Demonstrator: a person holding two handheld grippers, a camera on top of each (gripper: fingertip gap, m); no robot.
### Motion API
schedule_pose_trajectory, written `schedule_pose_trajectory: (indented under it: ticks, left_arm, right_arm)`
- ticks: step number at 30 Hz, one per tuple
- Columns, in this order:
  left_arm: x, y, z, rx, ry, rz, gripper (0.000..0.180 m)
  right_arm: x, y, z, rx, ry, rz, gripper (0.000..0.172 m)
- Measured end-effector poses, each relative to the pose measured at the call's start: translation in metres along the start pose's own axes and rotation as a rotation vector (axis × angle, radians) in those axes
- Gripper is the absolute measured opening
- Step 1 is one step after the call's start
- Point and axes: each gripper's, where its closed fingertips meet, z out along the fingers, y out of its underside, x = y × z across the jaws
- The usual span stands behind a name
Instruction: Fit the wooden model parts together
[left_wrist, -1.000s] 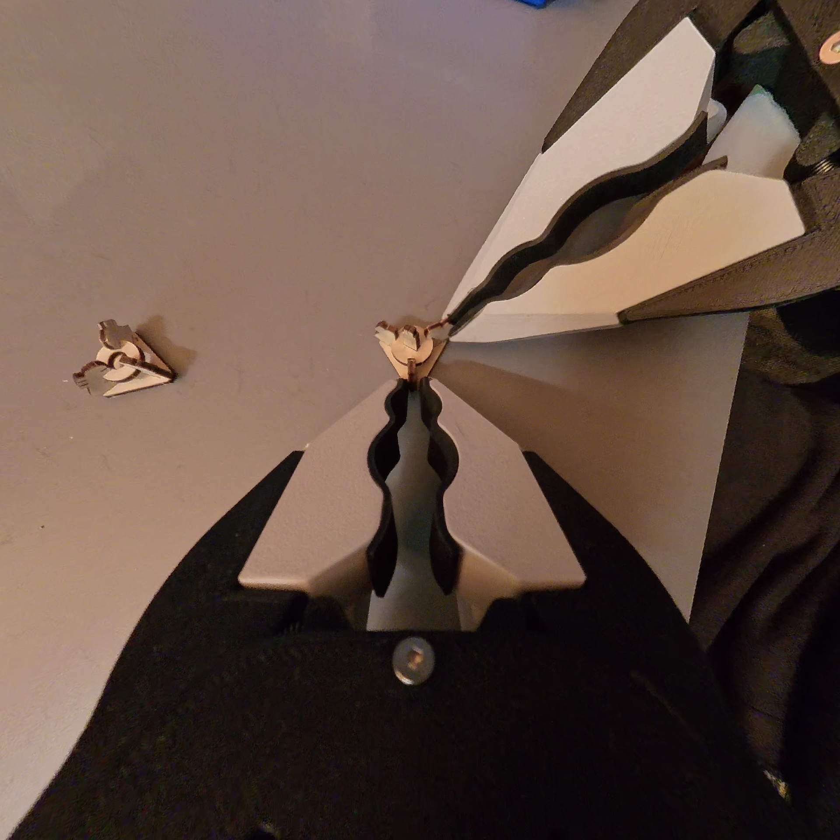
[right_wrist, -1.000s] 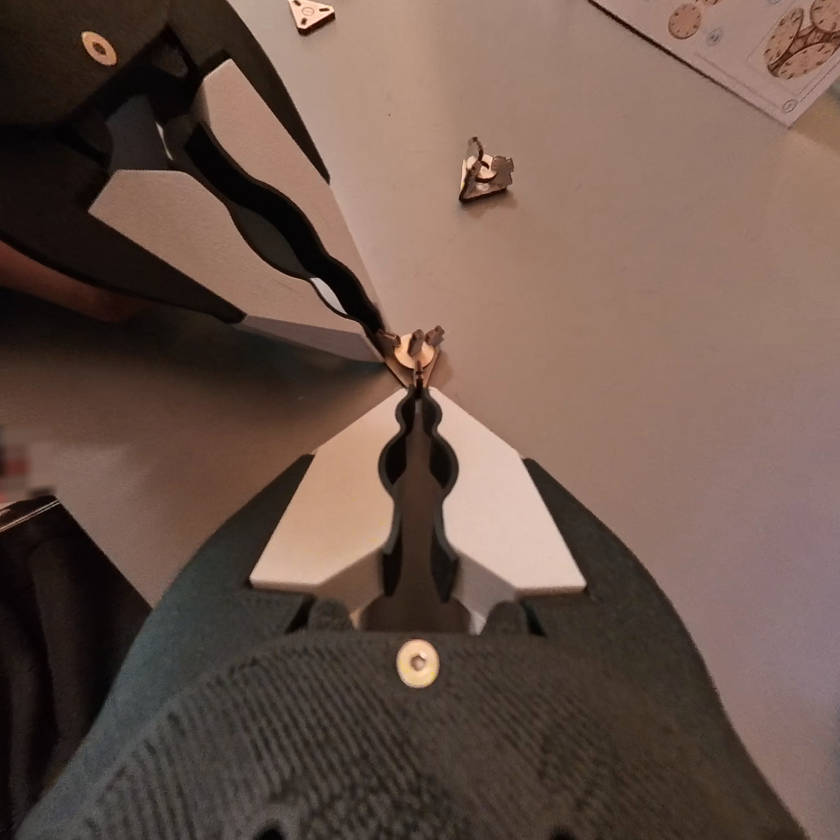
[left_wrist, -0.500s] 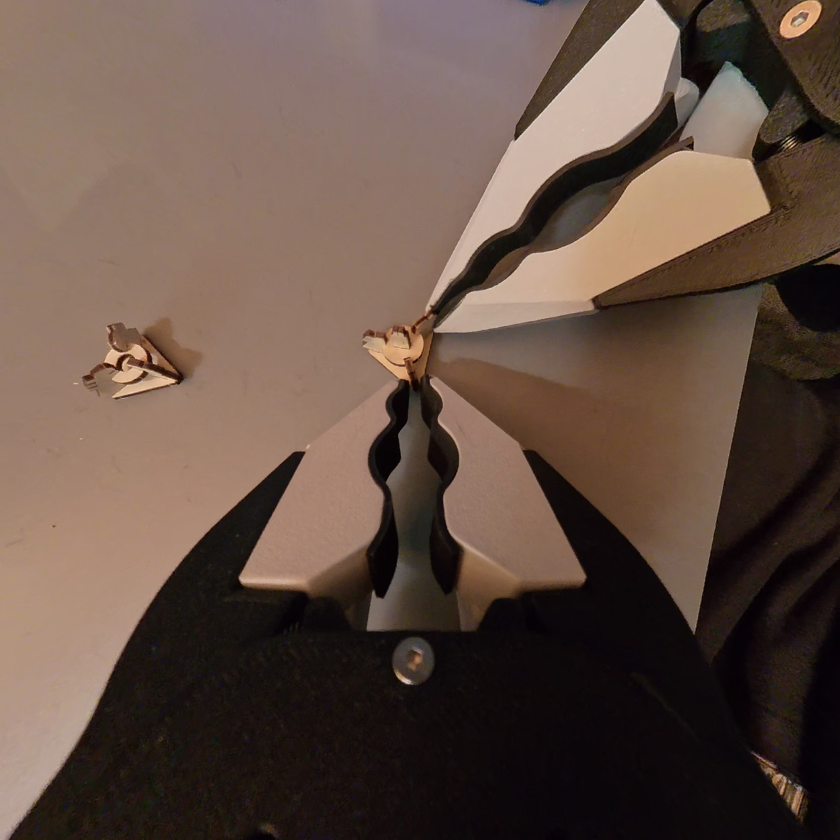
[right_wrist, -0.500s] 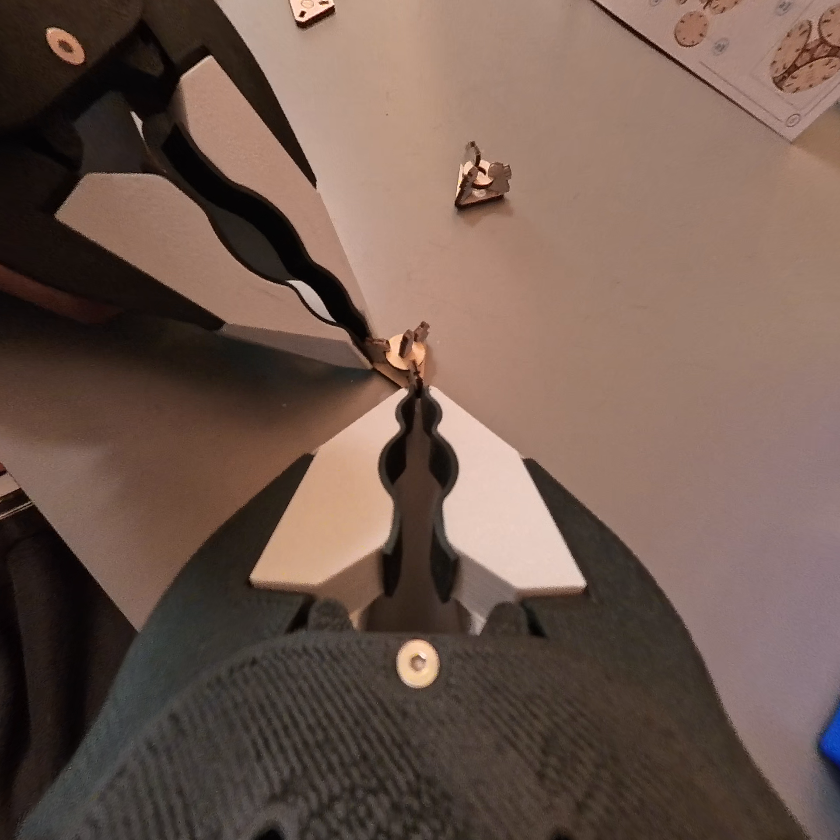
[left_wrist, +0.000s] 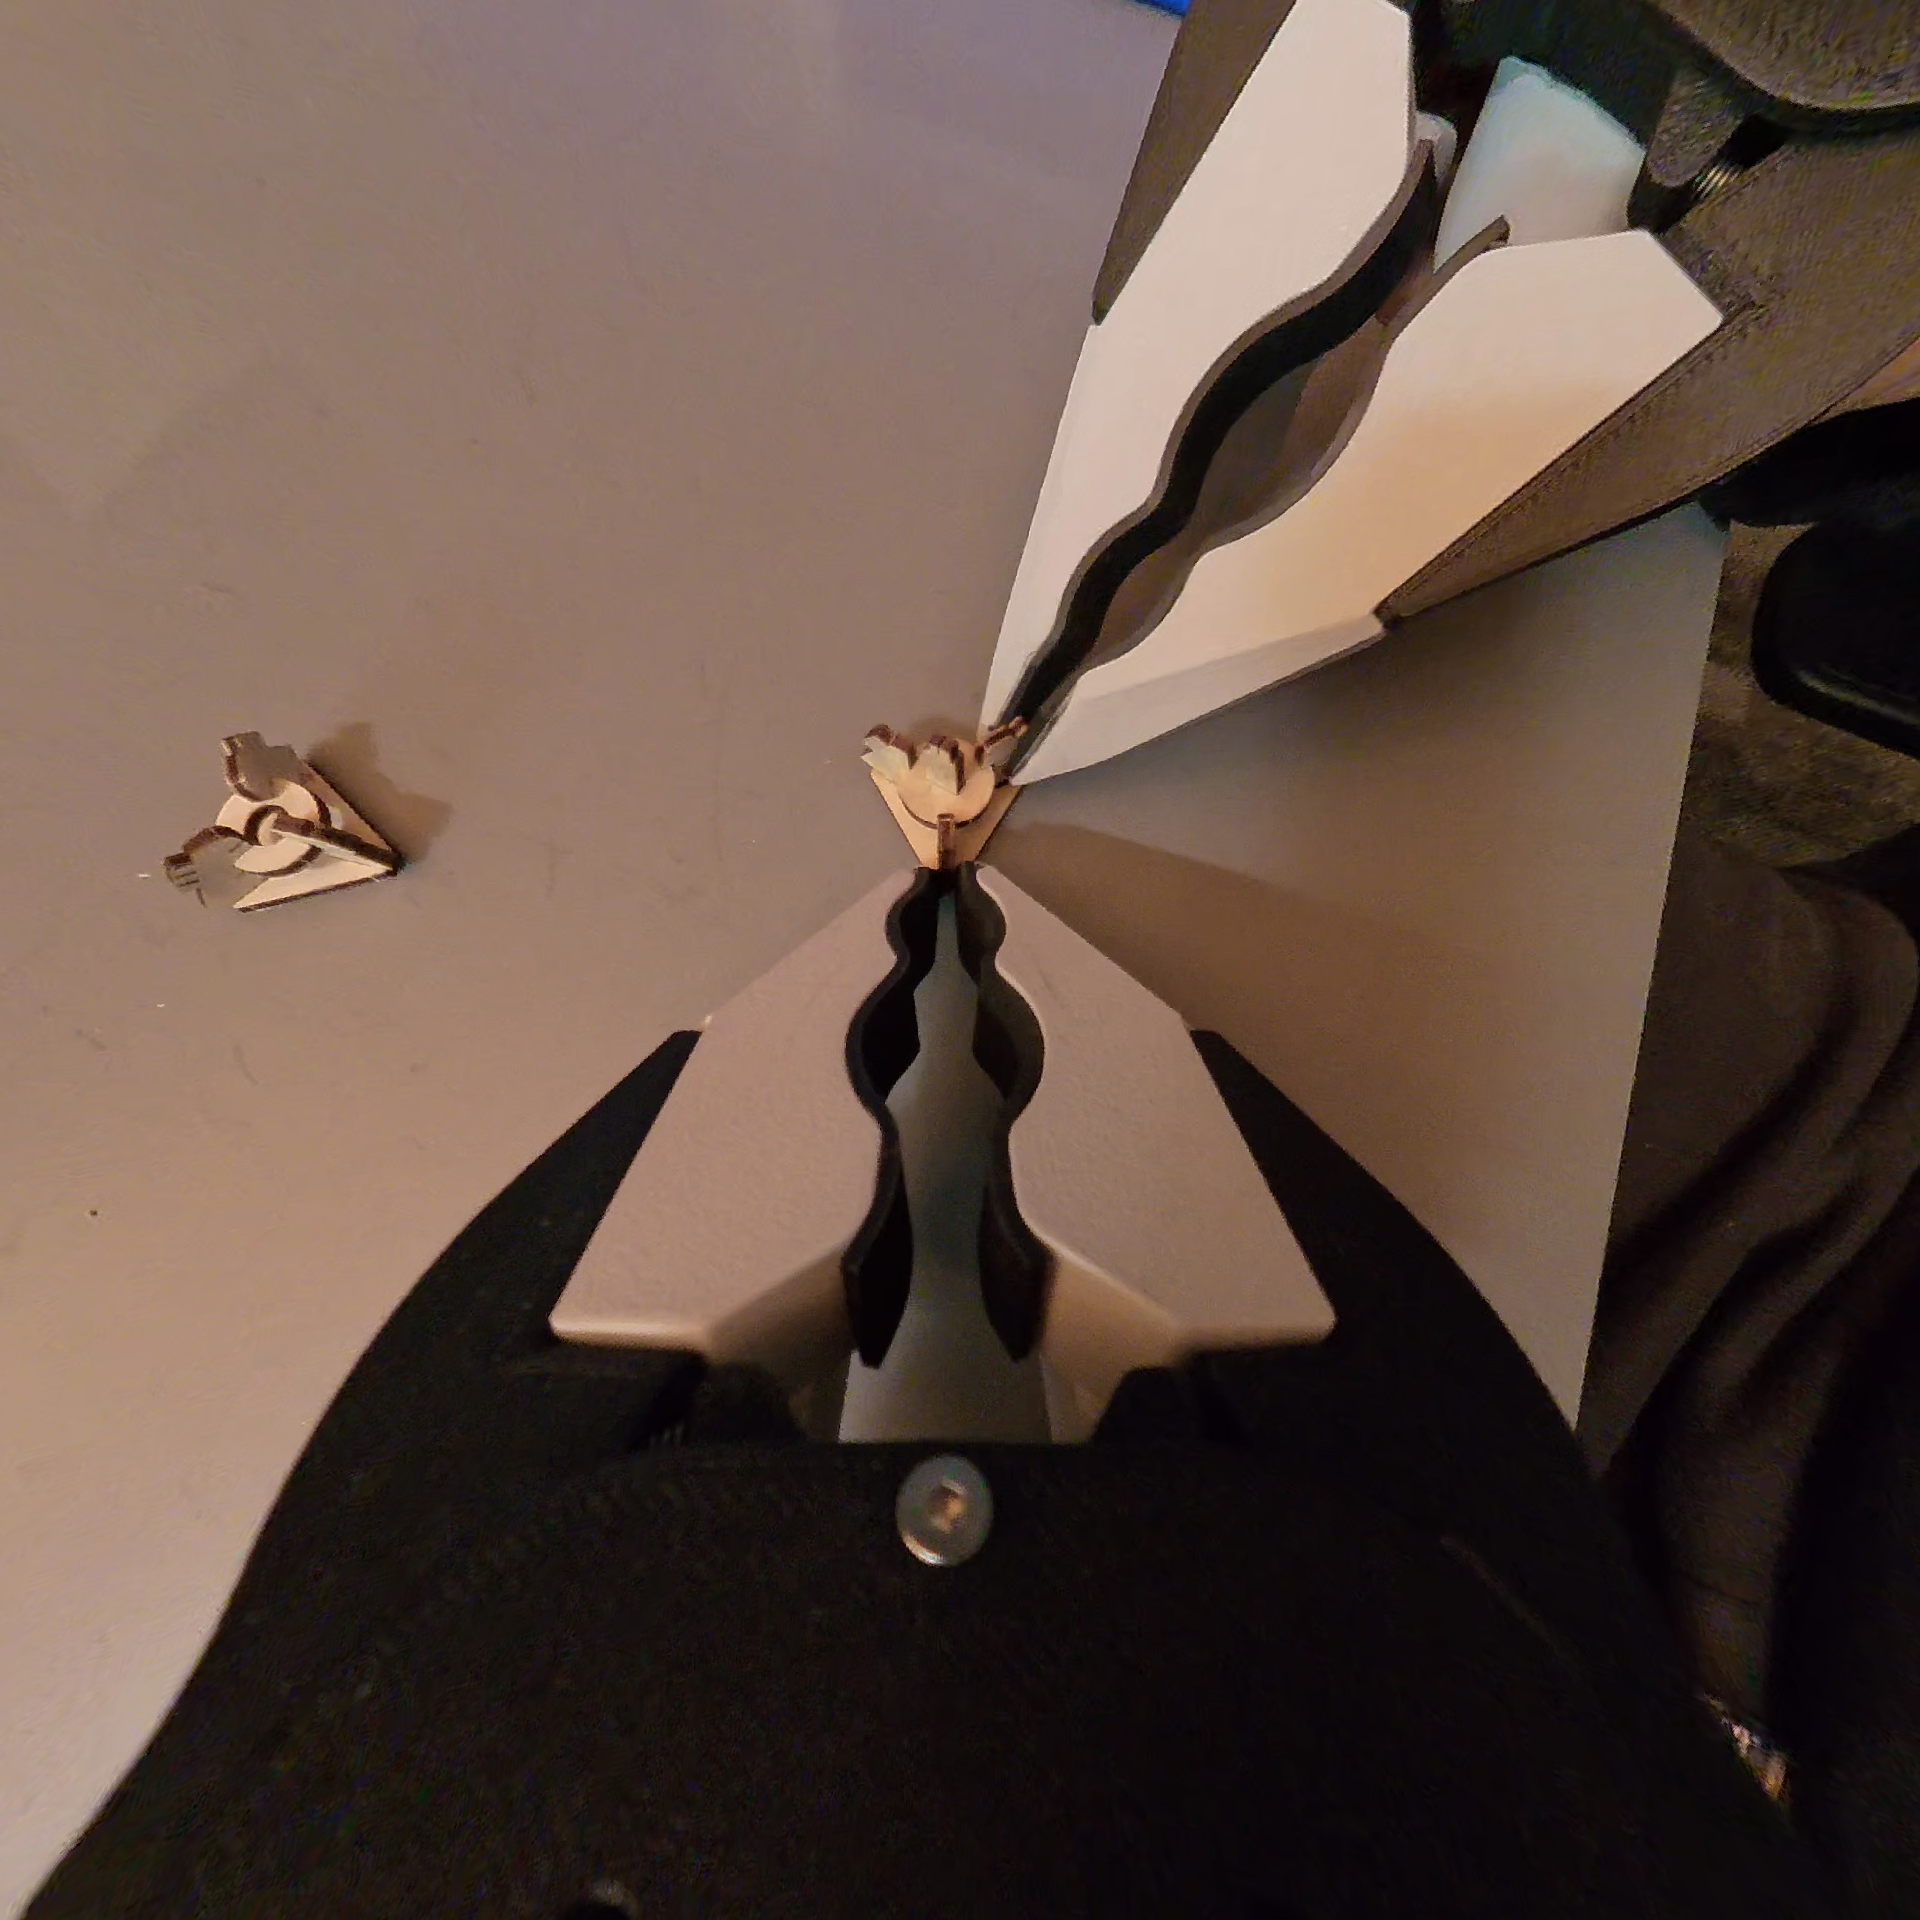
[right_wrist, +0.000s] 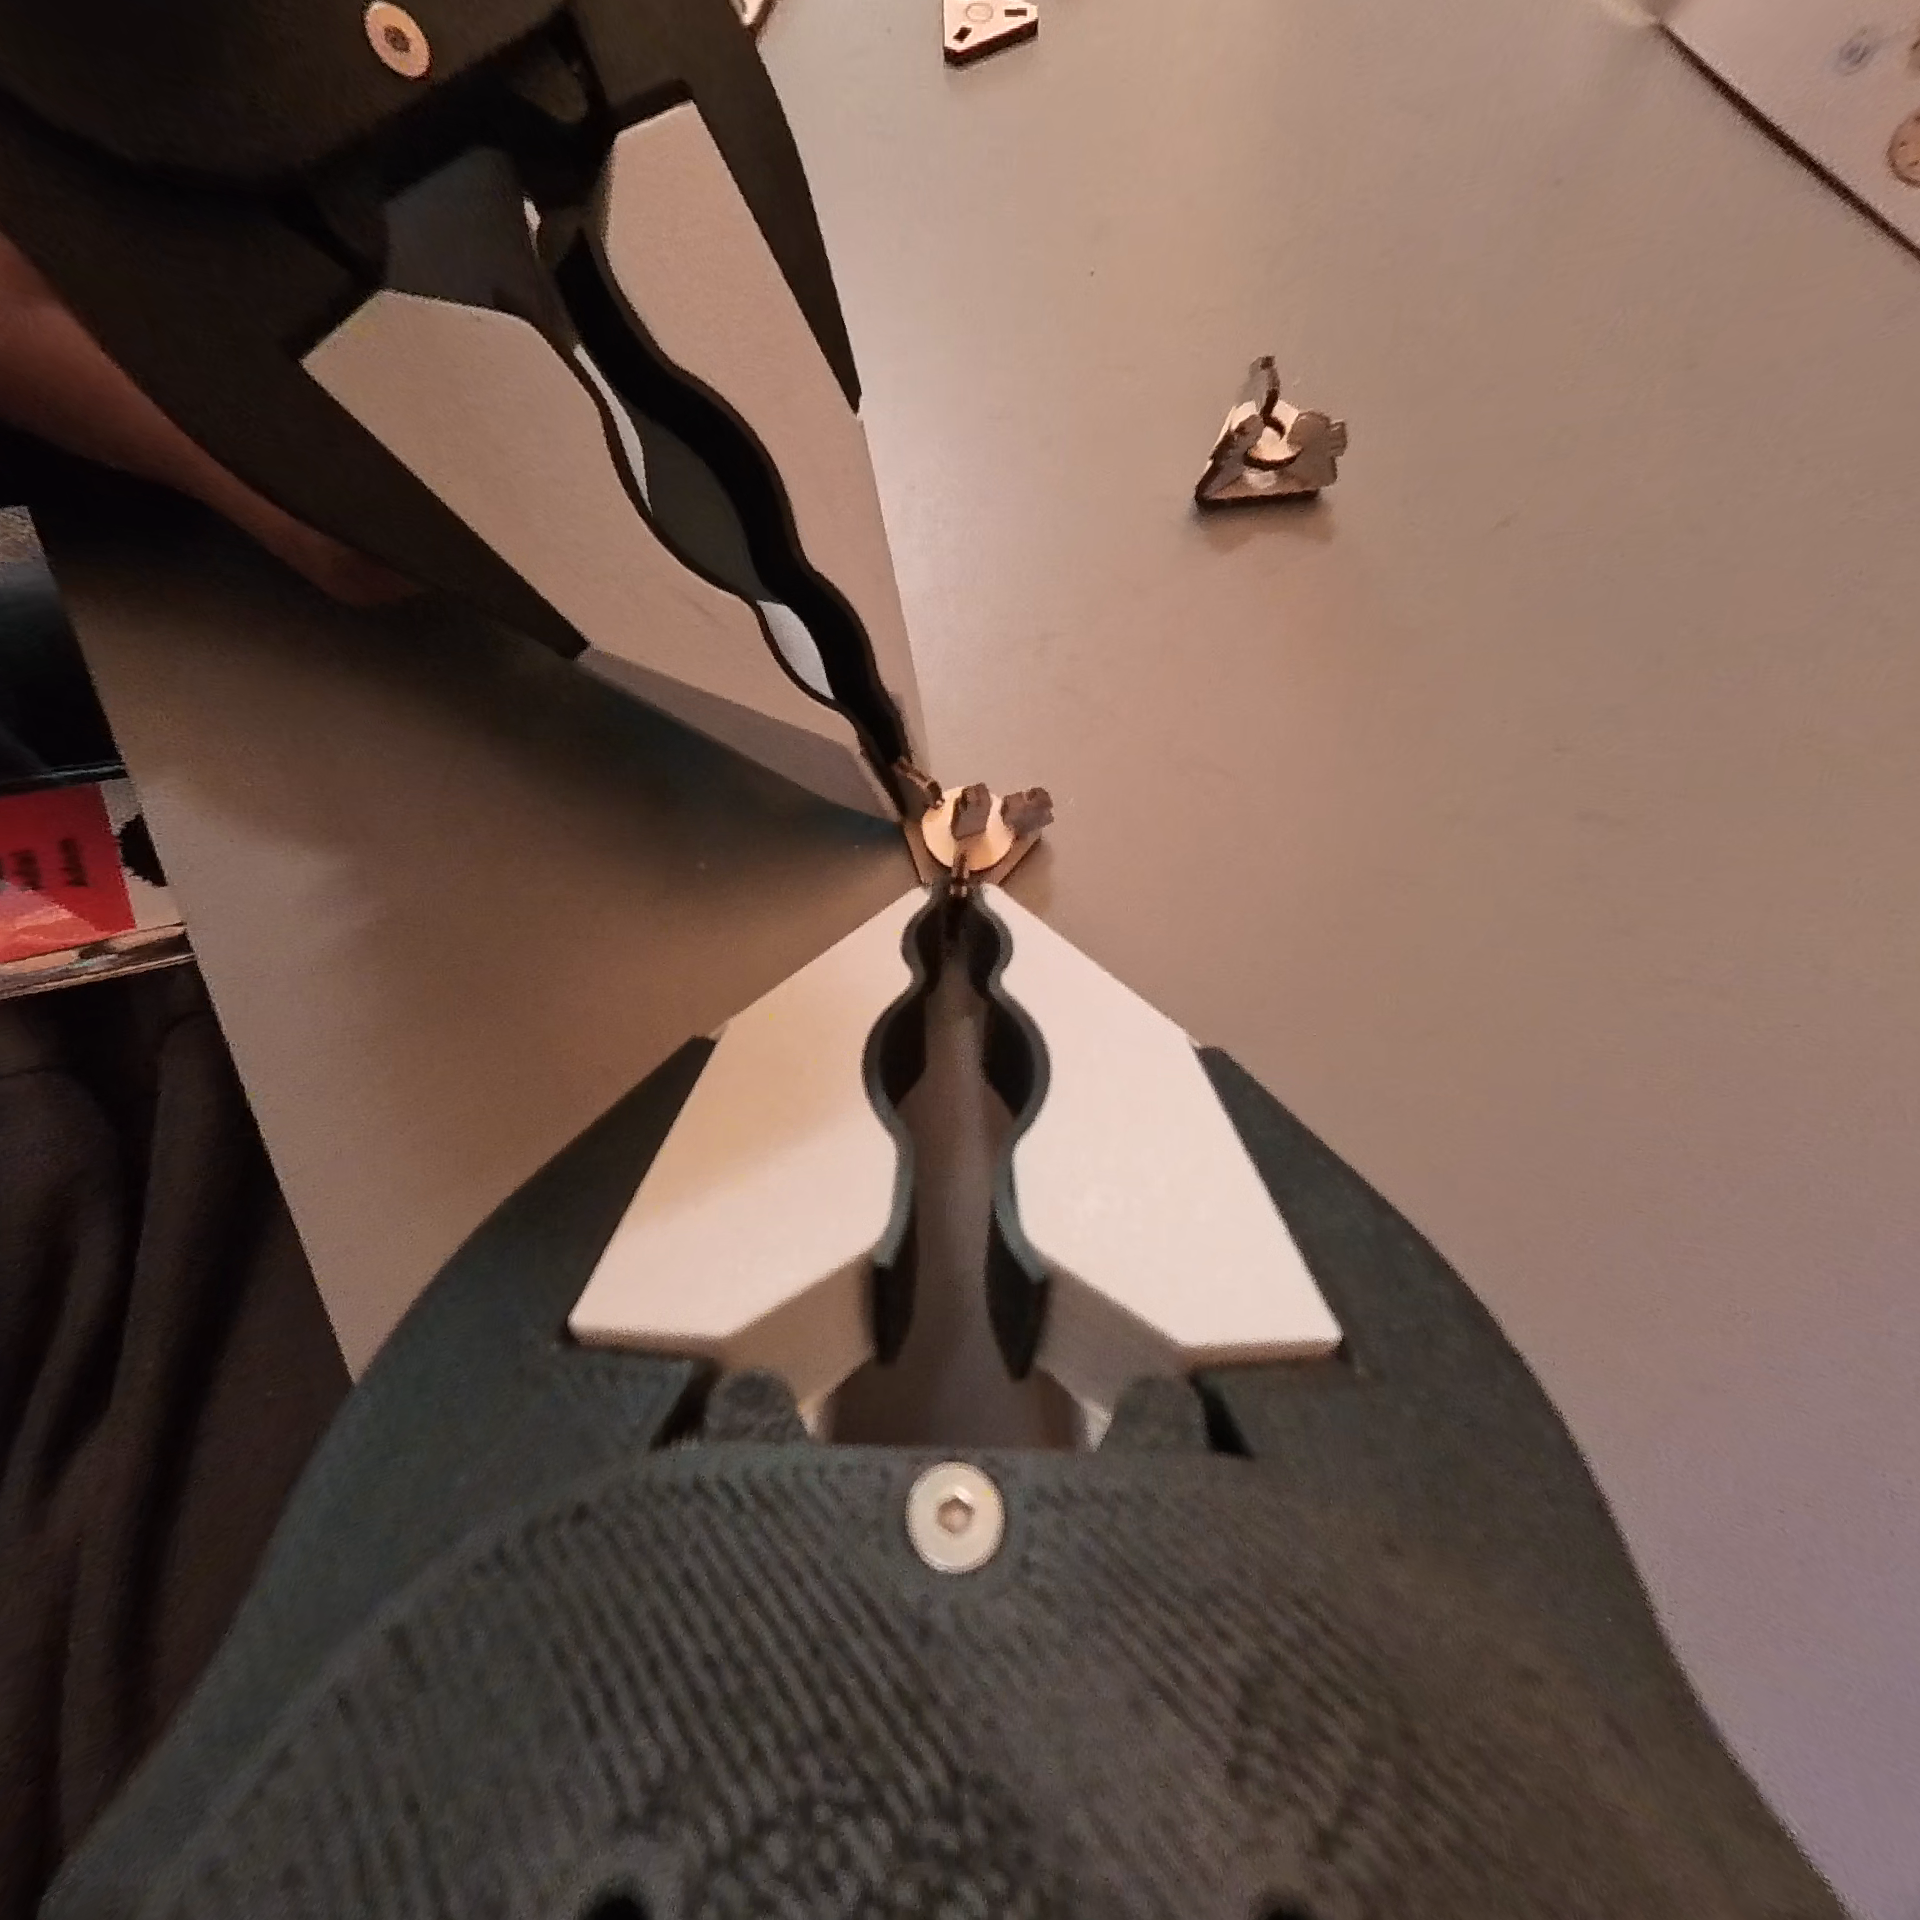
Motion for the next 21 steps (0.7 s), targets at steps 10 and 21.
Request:
schedule_pose_trajectory:
  ticks: [10,21]
  left_arm:
    - [0.000,0.000,0.000,0.000,0.000,0.002,0.002]
    - [0.000,0.000,0.000,0.000,-0.007,-0.002,0.002]
  right_arm:
    - [0.000,0.004,-0.009,-0.035,0.039,-0.027,0.010]
    - [-0.001,0.003,-0.007,-0.049,0.004,0.030,0.001]
